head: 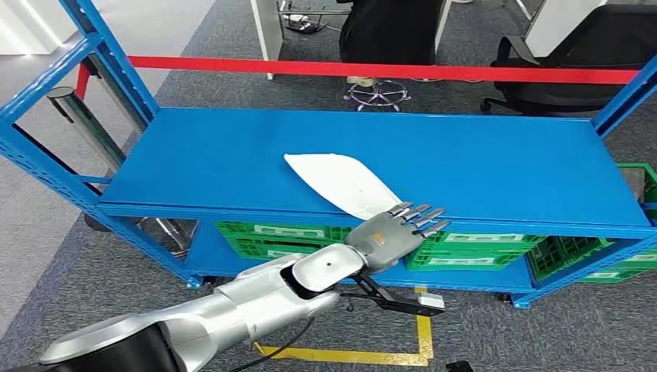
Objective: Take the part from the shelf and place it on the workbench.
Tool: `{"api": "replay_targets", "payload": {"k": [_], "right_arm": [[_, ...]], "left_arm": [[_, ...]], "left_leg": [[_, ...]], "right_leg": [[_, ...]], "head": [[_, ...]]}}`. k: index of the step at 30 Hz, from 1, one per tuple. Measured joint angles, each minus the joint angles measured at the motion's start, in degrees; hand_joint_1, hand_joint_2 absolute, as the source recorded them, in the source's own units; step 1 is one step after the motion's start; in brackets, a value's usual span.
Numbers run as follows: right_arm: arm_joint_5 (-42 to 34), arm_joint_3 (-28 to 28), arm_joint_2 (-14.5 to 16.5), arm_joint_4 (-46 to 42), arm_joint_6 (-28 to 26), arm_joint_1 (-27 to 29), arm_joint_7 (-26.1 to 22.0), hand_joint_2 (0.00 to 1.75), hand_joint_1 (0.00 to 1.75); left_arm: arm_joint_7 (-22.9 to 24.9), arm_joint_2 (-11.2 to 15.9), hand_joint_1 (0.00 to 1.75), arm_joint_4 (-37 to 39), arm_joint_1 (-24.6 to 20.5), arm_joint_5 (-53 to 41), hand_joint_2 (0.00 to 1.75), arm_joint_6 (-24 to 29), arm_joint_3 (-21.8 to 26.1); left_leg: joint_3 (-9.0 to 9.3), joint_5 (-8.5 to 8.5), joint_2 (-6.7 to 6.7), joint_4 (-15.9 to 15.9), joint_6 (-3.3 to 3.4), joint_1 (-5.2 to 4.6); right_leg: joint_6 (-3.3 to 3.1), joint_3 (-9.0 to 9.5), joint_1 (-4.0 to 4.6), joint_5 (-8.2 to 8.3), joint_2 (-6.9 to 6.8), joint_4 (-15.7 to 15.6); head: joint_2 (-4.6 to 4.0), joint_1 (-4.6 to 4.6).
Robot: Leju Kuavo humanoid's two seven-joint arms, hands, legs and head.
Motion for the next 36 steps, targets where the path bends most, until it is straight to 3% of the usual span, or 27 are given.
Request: {"api": "replay_targets", "payload": {"k": [9, 17, 21, 25, 30, 36], "right_arm": [[-0.22, 0.37, 0.00, 0.08, 0.11, -0.11, 0.28, 1.75, 0.00], [-1.15, 0.36, 0.00, 0.11, 1.08, -0.11, 0.30, 1.75, 0.00], [-1.29, 0.35, 0.00, 0.14, 1.45, -0.13, 0.30, 1.75, 0.00], [-1.50, 0.34, 0.00, 0.15, 3.01, -0.14, 0.06, 0.00, 0.00], [-2.72, 0.33, 0.00, 0.21, 8.74, -0.18, -2.30, 0.00, 0.00], [-2.95, 0.30, -0.02, 0.22, 9.44, -0.25, -2.12, 0.00, 0.00]], "left_arm": [[4.43, 0.00, 0.00, 1.11, -2.57, 5.78, 1.75, 1.15, -2.16], [10.51, 0.01, 0.00, 3.14, -4.24, 9.72, 1.75, -2.39, -2.83], [11.21, 0.02, 0.00, 4.08, -5.04, 10.27, 1.75, -2.84, -3.05], [11.40, 0.02, 0.00, 4.74, -5.39, 10.84, 1.75, -2.98, -3.11], [11.27, 0.02, 0.00, 6.57, -6.12, 11.94, 1.75, -2.81, -3.12], [11.23, 0.21, 0.00, 8.37, -6.27, 12.01, 1.75, -2.43, -3.11]], "left_leg": [[0.00, 0.01, 0.00, 0.00, 0.01, 0.00], [0.00, 0.01, 0.00, 0.00, 0.01, 0.00], [0.00, 0.01, 0.00, 0.00, 0.01, 0.00], [0.00, 0.01, 0.00, 0.00, 0.02, 0.00], [0.00, 0.03, 0.00, 0.00, 0.03, 0.00], [-0.24, -0.18, -0.04, 0.46, 0.39, -0.18]], "right_leg": [[0.00, 0.00, 0.01, 0.00, -0.01, 0.00], [0.00, 0.01, 0.01, 0.00, 0.00, 0.01], [0.00, 0.01, 0.01, 0.00, -0.01, 0.01], [0.00, 0.01, 0.01, 0.00, 0.00, 0.01], [0.00, 0.02, 0.01, 0.00, -0.01, 0.01], [0.26, -0.01, -0.20, 0.10, -0.02, -0.03]], "head": [[-0.01, 0.00], [-0.01, 0.00], [-0.01, 0.00], [0.00, 0.00], [0.00, 0.00], [-0.01, -0.02]]}}
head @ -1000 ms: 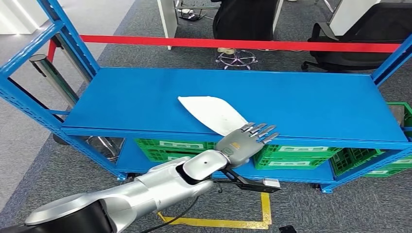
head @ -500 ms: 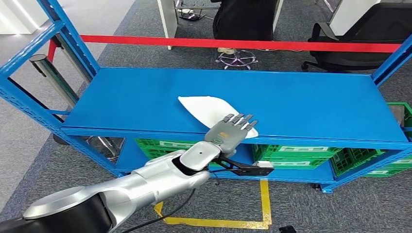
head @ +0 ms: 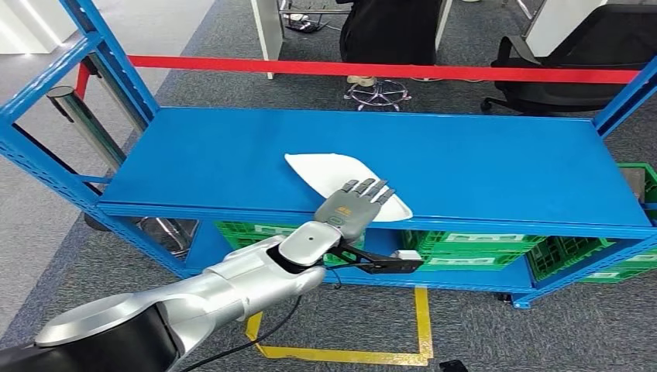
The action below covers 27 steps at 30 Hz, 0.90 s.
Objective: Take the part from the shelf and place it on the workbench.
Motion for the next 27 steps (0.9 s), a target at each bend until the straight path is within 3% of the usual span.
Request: {"api": "replay_targets", "payload": {"k": [6, 7, 9, 10, 11, 12, 13, 15, 16, 18, 19, 23, 27], "right_arm": [[0.20, 0.01, -0.03, 0.00, 0.24, -0.26, -0.03, 0.00, 0.00], [0.25, 0.01, -0.05, 0.00, 0.32, -0.37, -0.05, 0.00, 0.00], [0.40, 0.01, -0.14, 0.00, 0.56, -0.55, -0.08, 0.00, 0.00], [0.49, 0.02, -0.17, 0.00, 0.67, -0.60, -0.08, 0.00, 0.00], [0.56, 0.02, -0.21, 0.00, 0.76, -0.60, -0.08, 0.00, 0.00], [0.62, 0.03, -0.22, 0.00, 0.81, -0.60, -0.08, 0.00, 0.00], [0.68, 0.04, -0.26, 0.00, 0.84, -0.63, -0.08, 0.00, 0.00], [0.78, 0.05, -0.26, 0.04, 0.87, -0.79, -0.08, 0.00, 0.00], [0.82, 0.07, -0.22, 0.08, 0.89, -0.89, -0.08, 0.00, 0.00], [0.86, 0.08, -0.11, 0.15, 0.94, -0.91, -0.03, 0.00, 0.00], [0.87, 0.08, -0.13, 0.15, 0.95, -0.85, -0.02, 0.00, 0.00], [0.93, 0.09, -0.12, 0.17, 1.13, -0.84, -0.04, 0.00, 0.00], [1.05, 0.13, -0.07, 0.22, 1.25, -0.94, -0.24, 0.00, 0.00]], "left_arm": [[0.31, -0.03, 0.00, 1.01, -0.44, 0.14, 1.75, -0.65, 0.03], [0.42, -0.09, 0.00, 1.12, -0.58, 0.19, 1.75, -0.97, 0.03], [0.77, -0.19, 0.00, 1.45, -0.72, 0.38, 1.75, -1.80, 0.03], [0.91, -0.20, 0.00, 1.66, -0.68, 0.48, 1.75, -2.17, 0.03], [1.02, -0.19, 0.00, 1.88, -0.57, 0.55, 1.75, -2.47, 0.03], [1.04, -0.19, 0.00, 2.08, -0.48, 0.60, 1.75, -2.65, 0.03], [1.05, -0.19, 0.00, 2.24, -0.43, 0.63, 1.75, -2.75, 0.02], [1.07, -0.18, 0.00, 2.48, -0.43, 0.64, 1.75, -2.83, 0.02], [1.09, -0.19, 0.00, 2.58, -0.44, 0.65, 1.75, -2.85, 0.02], [1.11, -0.20, 0.00, 2.76, -0.44, 0.67, 1.75, -2.93, 0.02], [1.12, -0.19, 0.00, 2.81, -0.43, 0.68, 1.75, -2.98, 0.02], [1.12, -0.11, 0.00, 3.03, -0.42, 0.68, 1.75, -3.45, 0.01], [1.11, -0.12, 0.00, 3.26, -0.42, 0.73, 1.75, -3.55, 0.01]], "left_leg": [[0.68, 0.36, 0.17, -1.48, 1.24, 0.18], [1.00, 0.62, 0.26, -2.14, 1.51, 0.39], [1.20, 0.80, 0.35, -2.58, 1.74, 0.57], [1.19, 0.78, 0.36, -2.57, 1.74, 0.60], [1.20, 0.74, 0.36, -2.55, 1.69, 0.65], [1.21, 0.67, 0.33, -2.46, 1.58, 0.75], [1.21, 0.52, 0.30, -2.24, 1.35, 0.93], [1.02, -0.07, 0.22, -1.19, 0.45, 1.20], [0.79, -0.34, 0.18, -0.59, -0.02, 1.17], [0.34, -0.56, 0.13, 0.13, -0.45, 0.90], [0.26, -0.41, 0.13, 0.14, -0.24, 0.88], [0.31, 0.33, 0.13, -0.07, 1.05, 0.84], [0.35, 0.52, 0.14, -0.51, 1.32, 0.86]], "right_leg": [[0.81, -0.18, 0.01, -0.65, -0.05, 0.14], [0.96, -1.16, 0.07, -1.70, -0.09, 1.97], [1.27, -5.19, 0.01, -4.76, -0.16, 9.18], [1.48, -7.40, -0.08, -5.75, -0.17, 12.89], [1.70, -8.98, -0.22, -5.72, -0.19, 15.05], [1.95, -9.55, -0.38, -4.50, -0.23, 15.02], [2.25, -8.96, -0.60, -2.24, -0.31, 12.64], [2.95, -6.20, -0.96, 1.75, -0.53, 5.47], [2.81, -5.07, -1.01, 2.64, -0.53, 3.01], [2.10, -4.43, -0.94, 2.57, -0.36, 1.79], [1.70, -4.50, -0.99, 2.67, -0.26, 1.88], [1.44, -4.65, -0.92, 2.92, 0.05, 1.88], [0.98, -4.74, -0.68, 2.82, 0.00, 1.92]], "head": [[0.01, 0.05], [0.01, 0.10], [0.01, 0.13], [0.01, 0.13], [0.01, 0.10], [0.01, 0.10], [0.01, 0.10], [0.01, 0.24], [0.01, 0.30], [0.01, 0.21], [0.01, 0.07], [0.00, -0.12], [0.01, -0.10]]}}
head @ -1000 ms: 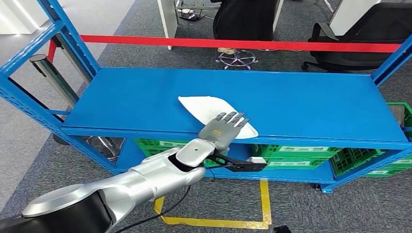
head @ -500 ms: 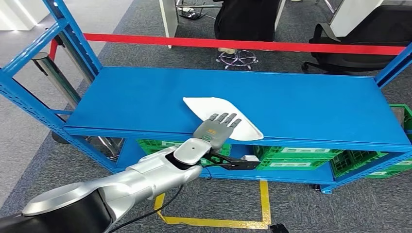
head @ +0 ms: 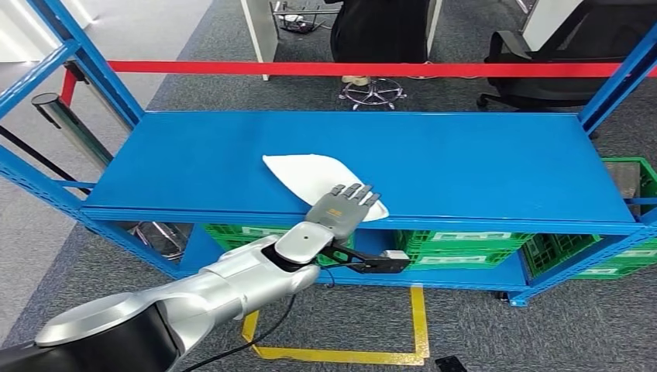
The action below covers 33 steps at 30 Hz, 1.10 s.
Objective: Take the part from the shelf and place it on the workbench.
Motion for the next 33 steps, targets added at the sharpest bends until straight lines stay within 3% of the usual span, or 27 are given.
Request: {"api": "replay_targets", "payload": {"k": [4, 8, 11, 12, 15, 16, 33], "right_arm": [[0.13, 0.09, 0.00, 0.00, 0.07, -0.12, -0.11, 0.00, 0.00], [0.16, 0.42, 0.00, 0.00, 0.16, -0.19, -0.15, 0.00, 0.00], [0.32, 0.52, 0.00, 0.00, 0.28, -0.22, -0.21, 0.00, 0.00], [0.43, 0.54, 0.00, 0.00, 0.39, -0.24, -0.22, 0.00, 0.00], [0.80, 0.69, 0.00, 0.00, 0.68, -0.30, -0.26, 0.00, 0.00], [0.90, 0.78, 0.00, 0.00, 0.72, -0.33, -0.26, 0.00, 0.00], [1.24, 1.96, 0.00, 0.00, 1.14, -0.91, -0.91, 0.00, 0.00]], "left_arm": [[0.00, 0.00, 0.00, 0.20, 0.00, 0.06, 1.75, 0.00, 0.00], [-0.01, 0.00, 0.00, 0.42, 0.00, 0.08, 1.75, -0.01, 0.00], [0.07, 0.00, 0.01, 0.61, -0.01, 0.12, 1.75, -0.23, 0.00], [0.18, 0.00, 0.10, 0.72, -0.01, 0.15, 1.75, -0.44, 0.00], [0.63, 0.01, 1.38, 1.22, -0.06, 0.23, 1.75, -1.18, 0.00], [0.72, 0.02, 1.73, 1.43, -0.08, 0.23, 1.75, -1.39, 0.00], [0.46, -0.05, 1.75, 1.90, -0.44, 1.00, 1.75, -2.25, 0.00]], "left_leg": [[-0.02, -0.11, 0.00, -0.14, -0.34, 0.09], [-0.03, -0.36, 0.00, -0.22, -2.06, 0.22], [-0.08, -0.46, 0.00, -0.20, -2.49, 0.22], [-0.11, -0.48, 0.00, -0.19, -2.54, 0.20], [-0.13, -0.48, 0.00, -0.16, -2.57, 0.13], [-0.13, -0.48, 0.00, -0.15, -2.57, 0.10], [-0.21, -0.46, -0.01, 0.02, -2.52, 0.01]], "right_leg": [[-0.35, -0.04, 0.22, -0.14, -0.13, 0.04], [-0.45, -0.06, 0.28, -0.21, -0.21, 0.07], [-0.50, -0.02, 0.26, -0.24, -0.26, 0.02], [-0.49, 0.00, 0.24, -0.23, -0.27, -0.02], [-0.39, 0.09, 0.15, -0.12, -0.30, -0.21], [-0.37, 0.12, 0.12, -0.09, -0.30, -0.27], [-0.22, 0.16, 0.01, 0.11, -0.30, -0.39]], "head": [[-0.01, 0.02], [0.00, 0.03], [0.00, 0.05], [0.00, 0.06], [0.00, 0.07], [0.00, 0.07], [-0.01, 0.05]]}}
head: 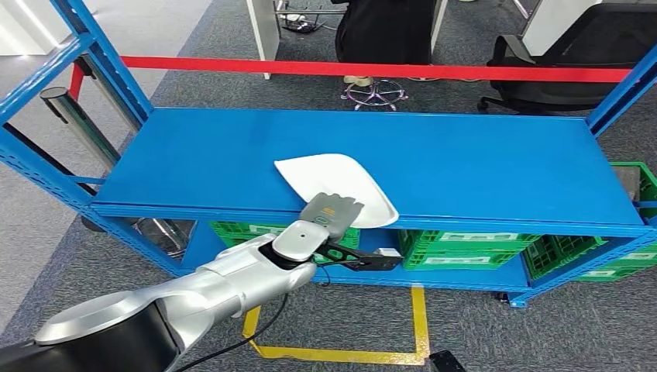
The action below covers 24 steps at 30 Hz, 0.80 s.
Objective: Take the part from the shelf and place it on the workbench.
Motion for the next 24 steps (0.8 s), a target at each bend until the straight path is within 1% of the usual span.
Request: {"api": "replay_targets", "payload": {"k": [8, 11, 18, 20, 24], "right_arm": [[0.13, 0.14, 0.04, 0.00, -0.03, 0.00, -0.16, 0.00, 0.00], [0.09, 0.35, 0.10, 0.00, -0.22, 0.02, -0.41, 0.00, 0.00], [-0.30, 0.70, 0.17, 0.02, -1.01, 0.38, -0.98, 0.00, 0.00], [-0.46, 0.92, 0.17, 0.02, -1.16, 0.55, -1.13, 0.00, 0.00], [-0.56, 1.27, 0.17, 0.02, -1.32, 0.84, -1.25, 0.00, 0.00]], "left_arm": [[-0.75, -0.05, 1.75, 0.00, -0.02, 0.42, 1.75, 0.86, 0.00], [-2.71, -0.05, 1.75, -0.01, 0.06, 1.29, 1.75, 4.05, 0.04], [-8.69, -0.14, 1.75, -0.42, 0.14, 0.83, 1.75, 14.46, 0.43], [-9.52, -0.19, 1.75, -0.60, 0.14, 0.58, 1.75, 15.57, 0.84], [-9.95, -0.21, 1.75, -1.08, 0.15, 0.25, 1.75, 16.11, 1.39]], "left_leg": [[0.00, 0.00, 0.00, 0.00, 0.00, 0.00], [-0.01, 0.00, 0.00, 0.00, 0.00, 0.00], [-0.03, 0.00, 0.00, 0.01, 0.00, -0.01], [-0.03, 0.00, 0.00, 0.01, 0.01, -0.01], [-0.03, 0.00, 0.00, 0.01, 0.01, -0.01]], "right_leg": [[-0.01, -0.01, 0.00, 0.01, 0.01, 0.00], [-0.01, -0.01, 0.00, 0.01, 0.00, 0.00], [-0.01, -0.03, -0.01, 0.01, 0.00, 0.00], [-0.02, -0.03, -0.01, 0.01, 0.00, 0.00], [-0.02, -0.04, -0.01, 0.01, 0.00, 0.00]], "head": [[0.01, 0.01], [0.00, 0.01], [0.00, 0.01], [0.01, 0.01], [0.00, 0.00]]}}
